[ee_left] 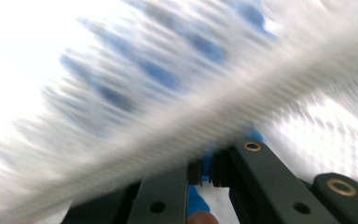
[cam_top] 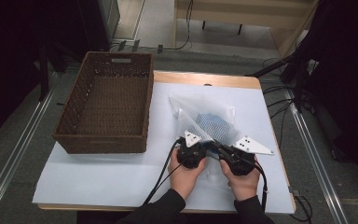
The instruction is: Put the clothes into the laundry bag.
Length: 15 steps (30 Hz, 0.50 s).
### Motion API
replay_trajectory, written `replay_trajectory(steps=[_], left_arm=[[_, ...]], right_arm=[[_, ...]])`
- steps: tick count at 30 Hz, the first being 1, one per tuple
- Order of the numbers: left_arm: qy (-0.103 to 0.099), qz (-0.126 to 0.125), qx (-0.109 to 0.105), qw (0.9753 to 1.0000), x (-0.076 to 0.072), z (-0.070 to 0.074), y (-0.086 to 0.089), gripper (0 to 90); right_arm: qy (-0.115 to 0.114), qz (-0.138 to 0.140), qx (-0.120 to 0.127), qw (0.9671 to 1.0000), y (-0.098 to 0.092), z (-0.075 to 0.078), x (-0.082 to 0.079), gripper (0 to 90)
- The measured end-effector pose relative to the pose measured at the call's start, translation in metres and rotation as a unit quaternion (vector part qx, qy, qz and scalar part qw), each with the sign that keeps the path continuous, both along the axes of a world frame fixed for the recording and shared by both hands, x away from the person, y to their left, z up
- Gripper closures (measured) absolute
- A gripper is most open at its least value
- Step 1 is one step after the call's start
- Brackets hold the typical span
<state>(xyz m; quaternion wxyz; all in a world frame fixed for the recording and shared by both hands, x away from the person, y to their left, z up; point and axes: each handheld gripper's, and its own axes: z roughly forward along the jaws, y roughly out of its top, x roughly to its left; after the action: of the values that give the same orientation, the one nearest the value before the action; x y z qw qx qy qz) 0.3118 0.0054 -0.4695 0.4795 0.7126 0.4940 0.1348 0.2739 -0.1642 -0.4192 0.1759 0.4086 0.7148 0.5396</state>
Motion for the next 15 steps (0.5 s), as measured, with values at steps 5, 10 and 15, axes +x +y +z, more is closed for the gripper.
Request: replay_trajectory(steps=[5, 10, 15], left_arm=[[-0.014, 0.013, 0.004, 0.9998, 0.012, -0.005, -0.003, 82.8], [-0.007, -0.057, 0.014, 0.9982, 0.005, -0.002, 0.005, 49.6], [-0.033, -0.095, 0.026, 0.9946, -0.022, 0.011, 0.032, 38.8]], right_arm=[[0.004, -0.006, 0.000, 1.0000, -0.002, -0.001, 0.001, 90.0], [0.005, -0.009, -0.006, 0.9999, -0.004, -0.004, 0.002, 90.0], [0.009, -0.017, -0.003, 0.9998, -0.008, -0.004, 0.003, 90.0]])
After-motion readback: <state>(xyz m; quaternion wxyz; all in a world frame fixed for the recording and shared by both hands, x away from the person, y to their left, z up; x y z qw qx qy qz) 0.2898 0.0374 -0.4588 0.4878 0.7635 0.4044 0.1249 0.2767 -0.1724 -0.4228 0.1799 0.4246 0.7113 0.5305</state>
